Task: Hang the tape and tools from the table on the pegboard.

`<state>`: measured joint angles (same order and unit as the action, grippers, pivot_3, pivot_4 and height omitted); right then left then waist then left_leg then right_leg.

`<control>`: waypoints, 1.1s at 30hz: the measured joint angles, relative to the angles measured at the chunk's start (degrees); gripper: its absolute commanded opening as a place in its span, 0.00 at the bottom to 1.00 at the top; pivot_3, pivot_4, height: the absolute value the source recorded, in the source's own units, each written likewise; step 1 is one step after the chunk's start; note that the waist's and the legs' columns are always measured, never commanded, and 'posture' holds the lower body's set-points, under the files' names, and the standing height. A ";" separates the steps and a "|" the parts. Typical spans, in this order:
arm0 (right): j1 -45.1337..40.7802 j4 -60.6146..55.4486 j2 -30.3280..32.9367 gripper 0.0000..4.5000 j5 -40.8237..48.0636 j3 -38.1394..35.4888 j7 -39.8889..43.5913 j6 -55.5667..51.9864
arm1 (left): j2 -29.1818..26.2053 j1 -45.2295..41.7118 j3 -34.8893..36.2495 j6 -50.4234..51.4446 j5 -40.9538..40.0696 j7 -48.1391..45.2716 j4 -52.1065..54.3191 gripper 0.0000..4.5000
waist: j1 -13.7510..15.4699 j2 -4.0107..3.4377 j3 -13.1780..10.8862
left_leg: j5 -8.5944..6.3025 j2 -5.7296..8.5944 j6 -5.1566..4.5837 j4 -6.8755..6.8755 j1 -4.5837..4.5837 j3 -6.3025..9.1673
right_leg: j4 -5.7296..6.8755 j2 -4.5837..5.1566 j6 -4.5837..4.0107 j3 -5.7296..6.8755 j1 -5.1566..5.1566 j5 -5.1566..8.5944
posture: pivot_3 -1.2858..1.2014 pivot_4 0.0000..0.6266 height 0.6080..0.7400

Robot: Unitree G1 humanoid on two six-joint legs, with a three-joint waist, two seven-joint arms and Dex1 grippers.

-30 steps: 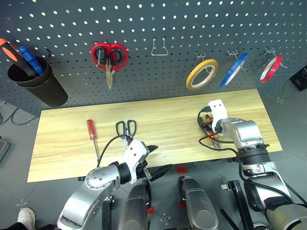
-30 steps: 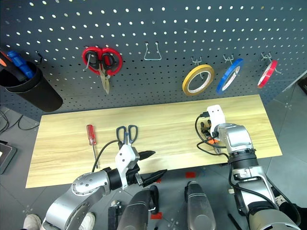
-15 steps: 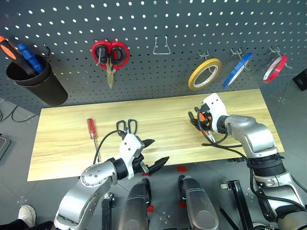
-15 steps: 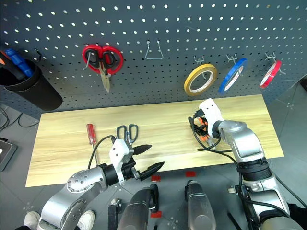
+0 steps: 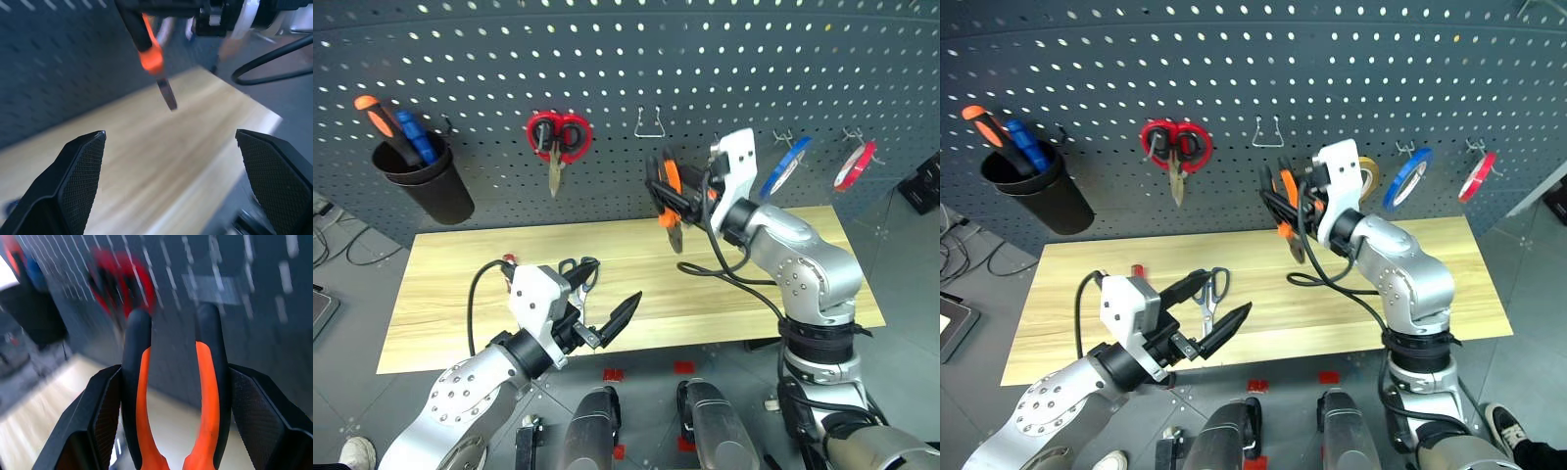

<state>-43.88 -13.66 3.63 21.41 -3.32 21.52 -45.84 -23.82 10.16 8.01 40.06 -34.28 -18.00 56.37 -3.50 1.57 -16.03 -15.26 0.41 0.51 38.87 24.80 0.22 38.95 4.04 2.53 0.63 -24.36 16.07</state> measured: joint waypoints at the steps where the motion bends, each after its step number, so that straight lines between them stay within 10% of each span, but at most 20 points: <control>1: -1.83 1.61 -0.81 0.66 -0.23 -0.51 -1.02 3.11 | 0.20 -0.76 1.02 0.07 -0.72 1.55 0.50 1.00 | 0.36 -0.03 0.51 | 0.00 0.01 0.00 0.01 0.00 -0.01 | 0.00 -0.03 0.00 0.00 0.00 0.00 | 0.52 0.18 1.00; 18: -16.03 33.95 -4.17 0.66 -11.16 0.03 -6.55 45.99 | -1.03 -22.40 2.56 -4.44 5.15 6.78 -14.99 1.00 | 2.77 0.28 5.82 | 0.00 -0.01 0.01 -0.02 -0.17 -0.08 | 0.00 -0.43 -0.02 -0.09 0.17 -0.01 | 0.53 0.17 1.00; 33: -13.39 48.04 -4.38 0.66 -15.82 0.20 -11.39 58.59 | 1.45 -25.84 -3.18 -6.92 7.80 4.61 -20.73 1.00 | 2.23 0.26 5.81 | 0.00 -0.08 0.01 -0.03 -0.17 -0.05 | 0.04 -0.43 -0.03 -0.10 0.16 -0.01 | 0.53 0.24 1.00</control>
<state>-57.27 34.37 -0.76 5.59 -3.12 10.13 12.75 -22.37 -15.68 4.84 33.13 -26.47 -13.39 35.64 -1.28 1.82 -10.22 -15.26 0.32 0.52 38.84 24.63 0.17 38.99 3.62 2.50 0.53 -24.20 16.06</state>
